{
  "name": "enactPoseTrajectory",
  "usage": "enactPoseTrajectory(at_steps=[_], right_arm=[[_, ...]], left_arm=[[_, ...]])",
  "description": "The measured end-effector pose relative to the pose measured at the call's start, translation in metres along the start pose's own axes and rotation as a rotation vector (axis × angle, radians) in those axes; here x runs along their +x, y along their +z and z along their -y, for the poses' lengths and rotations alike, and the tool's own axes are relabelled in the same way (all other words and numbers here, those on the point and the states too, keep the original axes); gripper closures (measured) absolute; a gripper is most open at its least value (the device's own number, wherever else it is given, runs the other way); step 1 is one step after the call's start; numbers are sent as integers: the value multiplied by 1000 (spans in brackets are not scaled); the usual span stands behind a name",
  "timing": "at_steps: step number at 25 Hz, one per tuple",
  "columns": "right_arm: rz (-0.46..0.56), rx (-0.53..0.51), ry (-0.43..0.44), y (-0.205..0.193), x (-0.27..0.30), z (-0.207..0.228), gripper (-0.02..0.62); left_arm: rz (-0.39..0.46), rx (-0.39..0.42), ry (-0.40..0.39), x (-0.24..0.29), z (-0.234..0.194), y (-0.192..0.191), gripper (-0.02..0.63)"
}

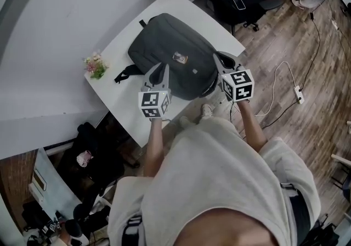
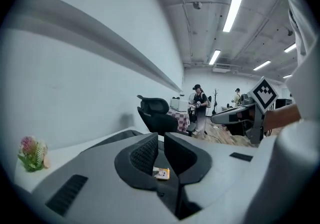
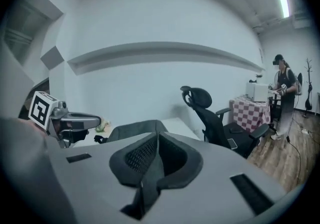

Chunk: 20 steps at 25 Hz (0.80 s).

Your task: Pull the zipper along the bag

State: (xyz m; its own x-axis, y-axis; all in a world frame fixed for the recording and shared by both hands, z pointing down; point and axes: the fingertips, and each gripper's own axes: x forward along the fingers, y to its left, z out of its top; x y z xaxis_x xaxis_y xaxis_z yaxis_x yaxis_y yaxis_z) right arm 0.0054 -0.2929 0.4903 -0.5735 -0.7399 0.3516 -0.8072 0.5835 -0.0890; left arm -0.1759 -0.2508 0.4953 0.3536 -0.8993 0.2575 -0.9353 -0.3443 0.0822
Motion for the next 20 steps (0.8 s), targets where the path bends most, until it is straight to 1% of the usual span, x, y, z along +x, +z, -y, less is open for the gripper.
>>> enactPoseTrajectory(at_steps=[4,7,9,12,20], right_arm=[[122,-33,9,56,-3,-6,581],[182,-72,16,81,0,-7,581],[202,-93,19,87,2,-6,581],[208,-102,20,88,1,-6,583],[195,-115,16,87,4,-9,583]], left_arm=[[73,18,51,-6,-22,35,565],[115,42,82,-9,-35,61,575],[136,62,98,-10,-42,74,580],[147,78,115,-13,-47,83,580],[144,101,123,-12,-46,83,580]])
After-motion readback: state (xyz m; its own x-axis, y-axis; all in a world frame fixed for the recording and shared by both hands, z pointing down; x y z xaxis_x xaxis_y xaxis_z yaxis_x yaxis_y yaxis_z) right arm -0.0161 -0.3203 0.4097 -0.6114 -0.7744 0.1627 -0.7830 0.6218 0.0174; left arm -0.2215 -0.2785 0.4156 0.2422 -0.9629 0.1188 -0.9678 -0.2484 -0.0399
